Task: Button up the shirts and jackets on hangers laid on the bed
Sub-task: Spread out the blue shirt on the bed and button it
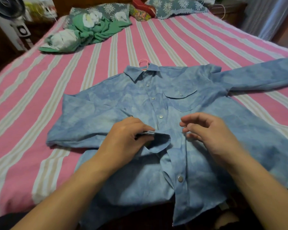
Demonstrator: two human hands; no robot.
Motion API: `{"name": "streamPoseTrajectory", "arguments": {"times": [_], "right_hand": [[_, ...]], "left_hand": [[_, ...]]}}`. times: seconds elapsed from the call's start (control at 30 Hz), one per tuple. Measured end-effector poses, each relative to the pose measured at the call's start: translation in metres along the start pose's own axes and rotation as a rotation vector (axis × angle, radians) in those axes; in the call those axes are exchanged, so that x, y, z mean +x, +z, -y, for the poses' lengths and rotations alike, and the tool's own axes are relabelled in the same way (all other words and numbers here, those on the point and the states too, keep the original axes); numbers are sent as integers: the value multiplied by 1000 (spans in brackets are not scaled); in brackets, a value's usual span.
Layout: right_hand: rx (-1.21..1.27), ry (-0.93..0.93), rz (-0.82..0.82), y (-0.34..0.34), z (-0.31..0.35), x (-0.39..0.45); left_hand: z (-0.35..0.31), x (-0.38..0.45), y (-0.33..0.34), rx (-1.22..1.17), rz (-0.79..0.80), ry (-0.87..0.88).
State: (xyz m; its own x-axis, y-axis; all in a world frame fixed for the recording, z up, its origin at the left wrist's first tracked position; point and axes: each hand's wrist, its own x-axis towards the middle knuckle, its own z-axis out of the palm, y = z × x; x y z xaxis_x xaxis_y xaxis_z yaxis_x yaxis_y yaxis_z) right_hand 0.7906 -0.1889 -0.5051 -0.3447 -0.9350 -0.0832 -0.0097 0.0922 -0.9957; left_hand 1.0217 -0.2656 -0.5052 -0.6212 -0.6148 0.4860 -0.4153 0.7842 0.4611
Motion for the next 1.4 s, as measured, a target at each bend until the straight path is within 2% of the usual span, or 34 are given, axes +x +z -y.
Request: {"name": "streamPoseTrajectory", "arguments": {"times": [0.17,0.27,0.37,0.53,0.6,0.63,0.73,0.83,0.9,0.97,1.0,1.07,1.13,1.17,1.3,1.4], "right_hand": [[-84,-6,7,4,1,0],[-87,-7,-26,6,2,-4],[9,6,-240,-21,11,23],[264,155,-708,-118,28,116],[363,172,-822,-159,24,142],[401,176,-826,-174,23,151],[542,193,-710,-201,19,176],[482,117,-719,-186,35,184],[351,-12,-622,-157,60,183],[-52,-255,-389,-113,78,161],[-298,-353,-193,-89,76,141],[-860,-462,245,-49,45,99],[-1287,-520,516,-33,2,64],[-1326,-463,534,-33,-10,56],[-1195,-92,358,-39,10,60],[-1066,-32,159,-19,31,70]], "left_hand": [[-6,2,2,41,-92,-22],[-6,8,6,18,-52,-99],[1,16,10,6,104,-167],[12,31,16,-67,259,-228],[18,35,19,-33,281,-318],[20,39,19,-19,278,-358],[22,48,17,-70,262,-441],[19,48,10,-151,250,-479],[18,45,4,-241,200,-524],[20,42,-7,-402,36,-616],[22,42,-16,-492,-66,-684],[26,38,-40,-676,-267,-840],[34,28,-67,-837,-387,-971],[38,21,-78,-908,-403,-1025],[50,-5,-94,-1090,-308,-1153],[48,-16,-92,-1096,-203,-1135]]}}
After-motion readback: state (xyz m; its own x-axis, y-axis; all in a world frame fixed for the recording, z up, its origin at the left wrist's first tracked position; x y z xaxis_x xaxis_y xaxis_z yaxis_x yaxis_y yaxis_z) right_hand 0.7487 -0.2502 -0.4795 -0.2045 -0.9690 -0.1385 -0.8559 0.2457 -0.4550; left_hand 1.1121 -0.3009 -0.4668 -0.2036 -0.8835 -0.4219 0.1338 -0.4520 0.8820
